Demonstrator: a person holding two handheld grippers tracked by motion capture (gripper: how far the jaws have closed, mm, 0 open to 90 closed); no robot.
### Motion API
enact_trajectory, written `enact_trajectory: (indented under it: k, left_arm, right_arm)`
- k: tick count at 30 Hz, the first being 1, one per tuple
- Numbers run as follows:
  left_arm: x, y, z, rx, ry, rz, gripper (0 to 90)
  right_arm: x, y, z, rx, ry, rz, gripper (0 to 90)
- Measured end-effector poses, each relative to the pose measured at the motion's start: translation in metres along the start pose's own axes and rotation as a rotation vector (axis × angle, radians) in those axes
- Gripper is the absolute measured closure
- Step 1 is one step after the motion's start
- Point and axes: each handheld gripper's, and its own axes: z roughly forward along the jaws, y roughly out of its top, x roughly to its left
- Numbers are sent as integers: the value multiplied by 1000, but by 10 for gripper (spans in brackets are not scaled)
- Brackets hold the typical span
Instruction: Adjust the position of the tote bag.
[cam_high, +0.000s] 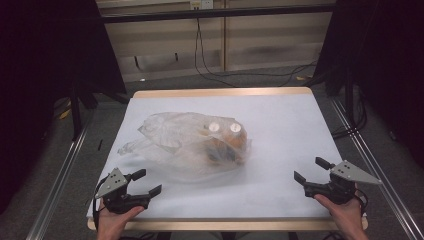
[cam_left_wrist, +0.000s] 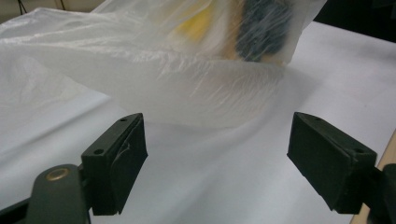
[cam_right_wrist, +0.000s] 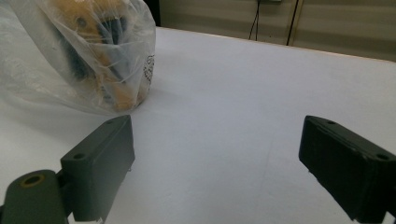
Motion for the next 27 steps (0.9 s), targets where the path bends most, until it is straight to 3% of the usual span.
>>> enact_trajectory:
  k: [1,7,13,20,26,27]
  left_arm:
    - [0,0,0,13,17,6,195]
    - [1,1,2,31,4,-18,231]
    - [3,4,6,61,11,-3,314]
    - [2,11,13,46,-22,11,405]
    - [-2,21,13,15,-47,32,415]
    - [-2,24,13,6,-32,29,390]
  right_arm:
    - [0,0,0,0,0,0,100]
    - [0,0,1,22,17,4,128]
    - [-2,0,3,48,46,19,156]
    - [2,2,4,54,83,41,188]
    - [7,3,7,74,119,-3,227]
    - [8,4,7,78,131,-11,233]
